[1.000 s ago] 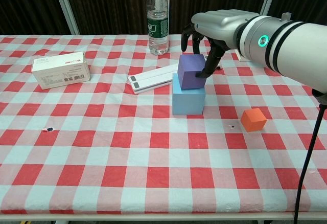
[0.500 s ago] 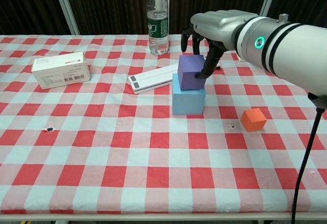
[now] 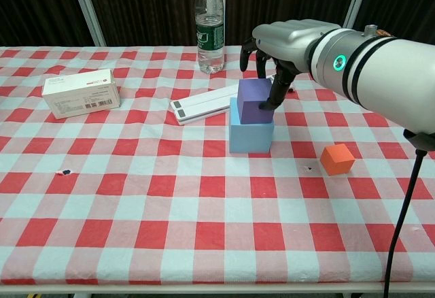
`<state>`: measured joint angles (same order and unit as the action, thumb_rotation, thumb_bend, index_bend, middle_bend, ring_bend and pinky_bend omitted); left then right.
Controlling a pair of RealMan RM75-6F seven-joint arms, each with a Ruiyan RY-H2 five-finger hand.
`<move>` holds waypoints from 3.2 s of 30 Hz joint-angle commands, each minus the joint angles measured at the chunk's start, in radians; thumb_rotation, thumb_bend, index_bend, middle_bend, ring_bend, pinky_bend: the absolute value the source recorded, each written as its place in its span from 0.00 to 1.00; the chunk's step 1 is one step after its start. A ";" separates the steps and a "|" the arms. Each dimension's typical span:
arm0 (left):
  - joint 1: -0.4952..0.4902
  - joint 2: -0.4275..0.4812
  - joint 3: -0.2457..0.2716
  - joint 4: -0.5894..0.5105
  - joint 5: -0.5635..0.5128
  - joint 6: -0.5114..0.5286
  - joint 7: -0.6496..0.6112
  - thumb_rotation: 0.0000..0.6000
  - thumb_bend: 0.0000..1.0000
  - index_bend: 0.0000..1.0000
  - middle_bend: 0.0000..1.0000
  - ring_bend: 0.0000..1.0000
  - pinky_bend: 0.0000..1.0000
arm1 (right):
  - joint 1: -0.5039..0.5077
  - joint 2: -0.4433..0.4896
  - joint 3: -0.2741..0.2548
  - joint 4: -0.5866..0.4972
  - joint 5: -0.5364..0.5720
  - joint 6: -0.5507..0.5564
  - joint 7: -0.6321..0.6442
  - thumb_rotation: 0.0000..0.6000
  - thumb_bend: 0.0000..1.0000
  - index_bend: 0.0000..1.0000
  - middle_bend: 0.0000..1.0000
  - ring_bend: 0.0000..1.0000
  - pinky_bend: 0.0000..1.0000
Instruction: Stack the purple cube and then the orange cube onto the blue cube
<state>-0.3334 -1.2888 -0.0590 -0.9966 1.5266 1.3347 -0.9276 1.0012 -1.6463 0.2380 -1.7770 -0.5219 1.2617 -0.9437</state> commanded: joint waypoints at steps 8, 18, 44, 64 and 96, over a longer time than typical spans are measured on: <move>0.004 0.001 0.003 0.002 -0.001 0.002 -0.001 1.00 0.08 0.24 0.22 0.16 0.29 | -0.003 0.015 0.006 0.000 -0.020 -0.011 0.027 1.00 0.16 0.12 0.27 0.09 0.05; 0.006 0.007 0.003 -0.002 0.000 0.003 0.001 1.00 0.08 0.24 0.22 0.16 0.29 | -0.078 0.192 -0.040 -0.225 -0.170 0.062 0.061 1.00 0.16 0.12 0.29 0.09 0.04; 0.011 0.010 0.000 -0.030 -0.003 0.013 0.046 1.00 0.08 0.24 0.22 0.16 0.29 | -0.288 0.419 -0.344 0.200 -0.771 -0.367 0.657 1.00 0.18 0.29 0.39 0.17 0.13; 0.014 0.002 0.002 -0.013 -0.003 0.011 0.042 1.00 0.08 0.24 0.22 0.16 0.29 | -0.295 0.339 -0.309 0.268 -0.915 -0.385 0.755 1.00 0.16 0.29 0.39 0.17 0.13; 0.014 -0.008 0.005 0.024 0.000 0.008 0.011 1.00 0.08 0.24 0.22 0.16 0.29 | -0.293 0.242 -0.265 0.356 -0.879 -0.458 0.745 1.00 0.17 0.33 0.42 0.17 0.12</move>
<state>-0.3198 -1.2969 -0.0541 -0.9727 1.5264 1.3431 -0.9164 0.7082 -1.4034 -0.0276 -1.4226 -1.4020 0.8044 -0.1985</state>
